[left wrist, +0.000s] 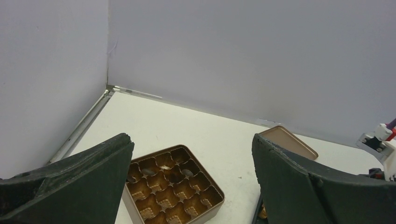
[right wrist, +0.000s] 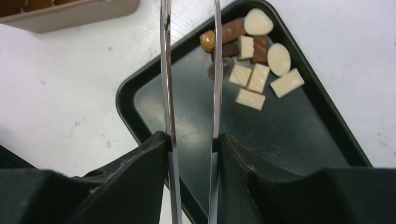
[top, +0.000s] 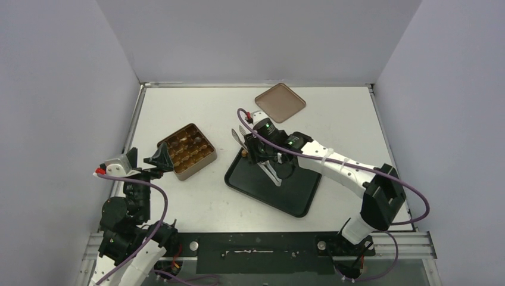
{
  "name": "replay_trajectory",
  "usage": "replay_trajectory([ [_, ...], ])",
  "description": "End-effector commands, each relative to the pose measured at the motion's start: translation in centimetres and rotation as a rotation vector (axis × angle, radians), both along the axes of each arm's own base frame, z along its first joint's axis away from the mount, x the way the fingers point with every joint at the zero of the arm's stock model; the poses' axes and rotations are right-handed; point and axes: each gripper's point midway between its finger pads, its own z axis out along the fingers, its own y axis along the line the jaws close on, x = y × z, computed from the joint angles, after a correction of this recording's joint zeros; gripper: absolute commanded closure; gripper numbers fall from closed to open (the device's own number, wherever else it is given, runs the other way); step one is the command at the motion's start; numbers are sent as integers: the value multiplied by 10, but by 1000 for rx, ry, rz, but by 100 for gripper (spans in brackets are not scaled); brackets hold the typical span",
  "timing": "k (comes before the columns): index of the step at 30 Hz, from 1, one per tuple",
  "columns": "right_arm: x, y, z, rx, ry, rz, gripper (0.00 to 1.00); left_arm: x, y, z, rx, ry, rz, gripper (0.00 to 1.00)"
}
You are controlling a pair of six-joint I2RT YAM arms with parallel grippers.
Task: Pack the chocolate
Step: Pick up the fake chocolate from the plate.
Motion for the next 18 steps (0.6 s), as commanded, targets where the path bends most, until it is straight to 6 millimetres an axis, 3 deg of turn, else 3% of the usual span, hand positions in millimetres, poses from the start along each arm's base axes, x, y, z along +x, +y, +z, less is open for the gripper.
replay_trajectory([
  [1, -6, -23, 10, 9, -24, -66, 60, 1, -3, 8, -8, -26, -14, 3],
  [6, -26, -47, -13, -50, 35, -90, 59, 3, -4, 6, -1, -21, -16, 3],
  [11, -42, -55, -25, -57, 85, -79, 59, 3, -5, 6, 0, -20, -18, 3],
  [18, -52, -81, -35, -115, 95, -148, 57, 4, -5, 5, 0, -15, -20, 3],
])
